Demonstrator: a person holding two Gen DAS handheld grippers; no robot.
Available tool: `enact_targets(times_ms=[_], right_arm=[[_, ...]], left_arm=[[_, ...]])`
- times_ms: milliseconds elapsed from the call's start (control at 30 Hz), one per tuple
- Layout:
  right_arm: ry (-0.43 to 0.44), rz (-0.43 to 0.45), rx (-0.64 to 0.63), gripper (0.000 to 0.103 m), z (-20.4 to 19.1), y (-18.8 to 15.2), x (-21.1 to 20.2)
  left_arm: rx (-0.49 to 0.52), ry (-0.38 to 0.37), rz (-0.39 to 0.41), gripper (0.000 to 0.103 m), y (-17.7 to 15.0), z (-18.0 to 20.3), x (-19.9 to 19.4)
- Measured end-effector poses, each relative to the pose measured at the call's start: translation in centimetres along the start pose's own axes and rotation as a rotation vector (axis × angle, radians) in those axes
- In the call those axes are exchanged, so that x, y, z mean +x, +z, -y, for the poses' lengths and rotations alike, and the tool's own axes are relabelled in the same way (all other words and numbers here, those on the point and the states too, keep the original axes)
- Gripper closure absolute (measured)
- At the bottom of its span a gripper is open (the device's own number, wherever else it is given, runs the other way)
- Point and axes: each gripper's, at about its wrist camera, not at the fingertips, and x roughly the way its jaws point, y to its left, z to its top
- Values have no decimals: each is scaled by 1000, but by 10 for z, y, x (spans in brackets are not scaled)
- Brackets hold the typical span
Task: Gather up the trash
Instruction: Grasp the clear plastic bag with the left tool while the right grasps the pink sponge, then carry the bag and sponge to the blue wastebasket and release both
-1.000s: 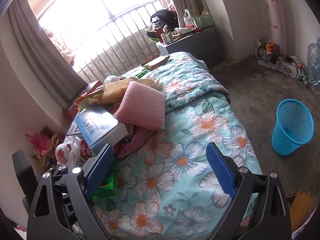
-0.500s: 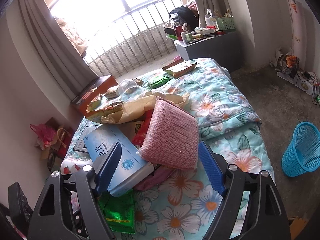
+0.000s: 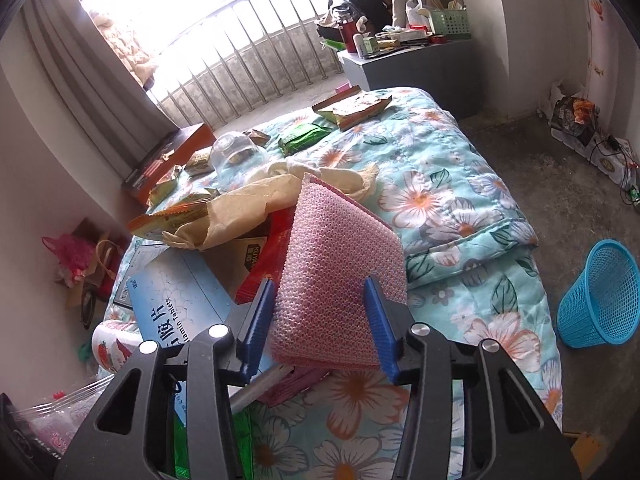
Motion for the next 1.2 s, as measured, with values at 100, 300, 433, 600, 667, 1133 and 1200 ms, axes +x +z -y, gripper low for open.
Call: enact_targets(times_ms=[100,300,433,600,667,1133,1200], right_arm=[[-18,24,40,64,15,-1,-11],[-54,42,123,65,48,-7,-26],[-32,43,137,68,53,-7,-22],[29,47,139,81,50,-6,-20],[48,53,147,82,51,-7,-23],[161,212,267,83,107,-31,-108],[141,252,291,83,123,-35,-125]], left_arm=[[-7,-10,15,97,1,-2,-2],[-17,-13,23,97,-1,-3,-6],[-19,-14,25,97,-1,-3,-8],[-11,7,44,97,0,0,-18],[-7,18,53,97,0,2,-24],[75,-172,111,97,58,54,-40],[53,-276,61,97,78,66,-27]])
